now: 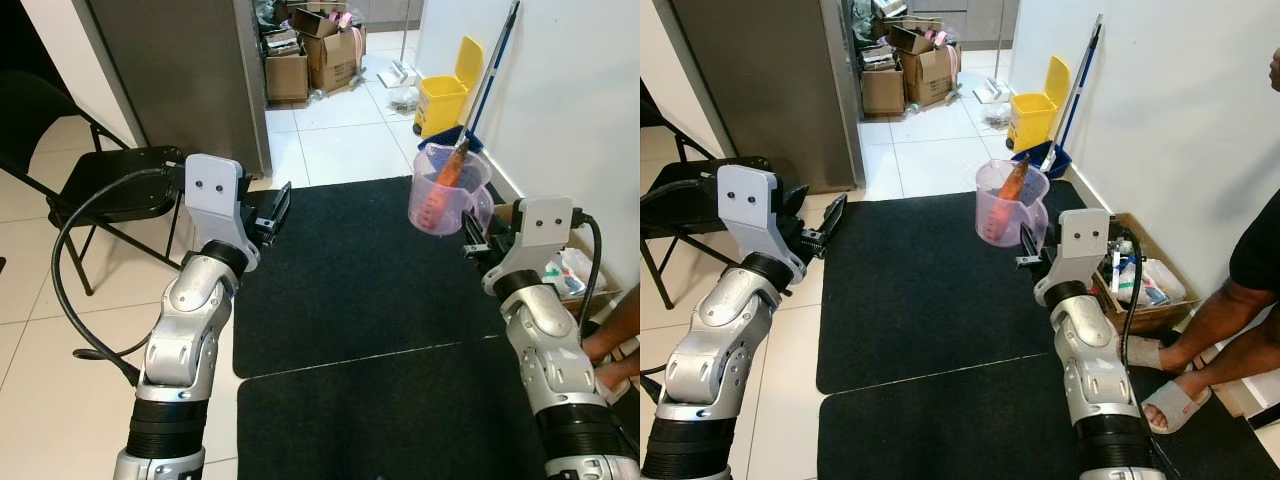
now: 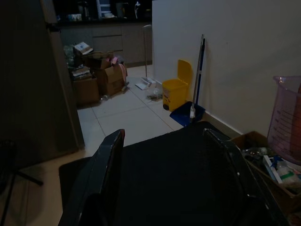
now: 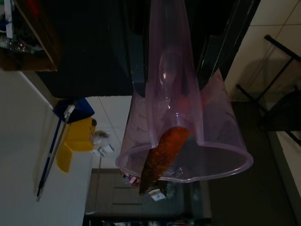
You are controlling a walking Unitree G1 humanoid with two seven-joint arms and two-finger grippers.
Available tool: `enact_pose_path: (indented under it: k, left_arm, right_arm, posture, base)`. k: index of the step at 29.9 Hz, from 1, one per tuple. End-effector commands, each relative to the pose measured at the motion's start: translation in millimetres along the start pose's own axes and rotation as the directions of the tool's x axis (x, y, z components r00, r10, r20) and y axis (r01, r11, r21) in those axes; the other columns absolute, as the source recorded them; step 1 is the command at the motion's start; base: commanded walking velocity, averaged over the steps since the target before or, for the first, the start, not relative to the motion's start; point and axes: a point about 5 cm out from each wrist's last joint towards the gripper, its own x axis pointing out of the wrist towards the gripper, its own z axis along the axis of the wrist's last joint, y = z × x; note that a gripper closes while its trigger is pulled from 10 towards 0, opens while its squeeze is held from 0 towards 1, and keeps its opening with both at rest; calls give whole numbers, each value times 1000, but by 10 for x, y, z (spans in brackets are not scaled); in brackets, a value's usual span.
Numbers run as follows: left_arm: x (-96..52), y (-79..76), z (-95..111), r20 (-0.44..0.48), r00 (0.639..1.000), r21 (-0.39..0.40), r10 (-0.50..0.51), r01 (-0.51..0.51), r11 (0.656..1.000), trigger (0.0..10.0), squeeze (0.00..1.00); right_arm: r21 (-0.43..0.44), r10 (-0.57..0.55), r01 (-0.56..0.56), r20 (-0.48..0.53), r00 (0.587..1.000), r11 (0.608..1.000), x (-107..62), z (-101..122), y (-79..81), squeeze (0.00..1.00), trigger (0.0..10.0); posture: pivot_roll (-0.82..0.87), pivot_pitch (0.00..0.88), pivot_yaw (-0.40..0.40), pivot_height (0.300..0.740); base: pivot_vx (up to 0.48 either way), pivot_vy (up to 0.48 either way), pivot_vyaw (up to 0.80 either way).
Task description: Restocking fridge
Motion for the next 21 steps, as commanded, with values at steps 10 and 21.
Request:
enact_pose_path:
  k: [10, 21]
  left_arm:
    - [-20, -36, -31, 5, 1000, 22, -21, 21, 1000, 10000, 0]
    - [-12, -40, -31, 9, 1000, 19, -21, 20, 1000, 10000, 0]
  right_arm:
    - [-18, 1, 0, 25, 1000, 1000, -21, 32, -13, 0, 10000]
    - [-23, -3, 3, 22, 1000, 1000, -21, 34, -28, 0, 10000]
  posture:
    - [26, 139, -10, 740]
    - [24, 140, -11, 740]
  base:
    - [470, 0, 0]
    - [480, 0, 0]
